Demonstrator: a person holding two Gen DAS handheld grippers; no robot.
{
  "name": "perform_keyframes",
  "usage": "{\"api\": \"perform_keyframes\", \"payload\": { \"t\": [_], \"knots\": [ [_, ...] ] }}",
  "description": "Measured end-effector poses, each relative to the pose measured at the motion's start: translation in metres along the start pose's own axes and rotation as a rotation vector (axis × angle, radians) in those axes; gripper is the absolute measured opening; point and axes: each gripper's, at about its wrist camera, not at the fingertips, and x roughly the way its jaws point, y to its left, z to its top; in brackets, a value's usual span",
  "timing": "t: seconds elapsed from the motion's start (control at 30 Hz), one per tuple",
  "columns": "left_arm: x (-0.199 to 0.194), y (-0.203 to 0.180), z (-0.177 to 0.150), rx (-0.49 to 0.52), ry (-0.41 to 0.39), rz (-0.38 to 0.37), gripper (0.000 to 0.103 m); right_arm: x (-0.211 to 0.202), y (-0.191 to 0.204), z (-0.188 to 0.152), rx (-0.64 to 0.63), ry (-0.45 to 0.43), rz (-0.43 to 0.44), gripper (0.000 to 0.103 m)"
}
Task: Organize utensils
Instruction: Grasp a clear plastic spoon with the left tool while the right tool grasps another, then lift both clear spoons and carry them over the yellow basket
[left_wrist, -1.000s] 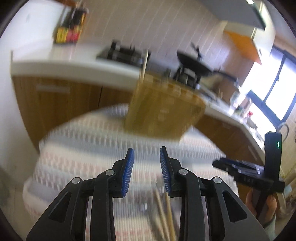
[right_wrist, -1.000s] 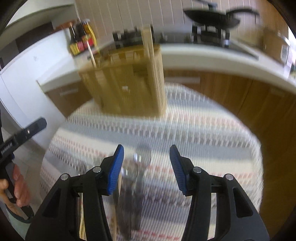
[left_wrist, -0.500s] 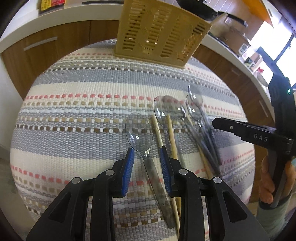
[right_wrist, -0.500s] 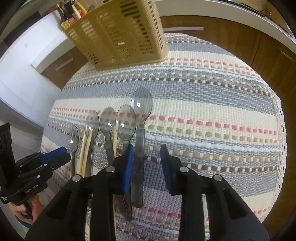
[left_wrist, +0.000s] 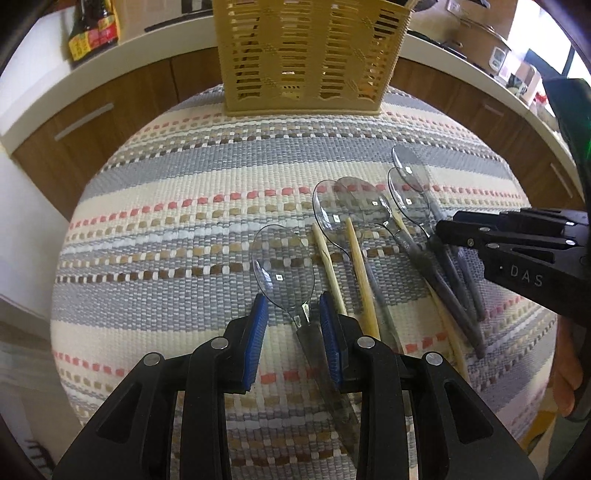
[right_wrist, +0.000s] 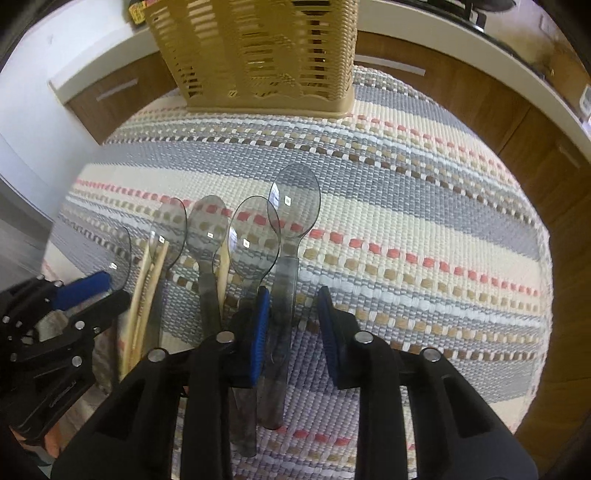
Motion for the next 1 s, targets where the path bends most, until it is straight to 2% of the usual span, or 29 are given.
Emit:
{"api": "perform_keyframes", "payload": {
  "t": [0.07,0.23,0.43,0.53,0.63,0.73,0.8,0.83,0.97,1.0],
  "knots": [
    [0.001,0.001,0.000,-0.009,-0.011,0.009,0.021,0.001,0.001,-0.001,-0.005,0.002,-0.005,0.011],
    [-0.002,0.006,-0.003,-0.008,-0.016,0.013,0.010,-0.005,-0.014,-0.006,0.012,0.001,-0.005,0.011],
    [-0.006,0.019,-0.006,-0.038,-0.005,-0.026,0.010,-0.010,-0.029,-0.012,0.033,0.018,-0.004,0.011],
    [-0.006,0.022,-0.006,-0.040,-0.019,-0.014,0.010,-0.009,-0.033,-0.011,0.042,0.033,0.023,0.011],
    [-0.007,0.029,-0.003,-0.056,-0.003,-0.057,0.011,-0.008,-0.040,-0.005,0.050,0.064,0.082,0.012],
    [-0.006,0.035,0.001,-0.028,0.047,-0.098,0.011,-0.010,-0.044,0.004,0.038,0.083,0.094,0.019],
    [-0.006,0.038,0.003,-0.009,0.079,-0.130,0.017,-0.011,-0.046,0.010,0.035,0.086,0.112,0.033],
    [-0.005,0.039,0.005,0.000,0.097,-0.151,0.020,-0.010,-0.046,0.013,0.033,0.086,0.110,0.036],
    [-0.004,0.040,0.009,0.026,0.126,-0.130,0.020,-0.003,-0.041,0.025,0.002,0.097,0.067,0.038],
    [-0.004,0.038,0.010,0.042,0.132,-0.122,0.020,0.000,-0.039,0.026,0.000,0.106,0.067,0.035]
  ]
}}
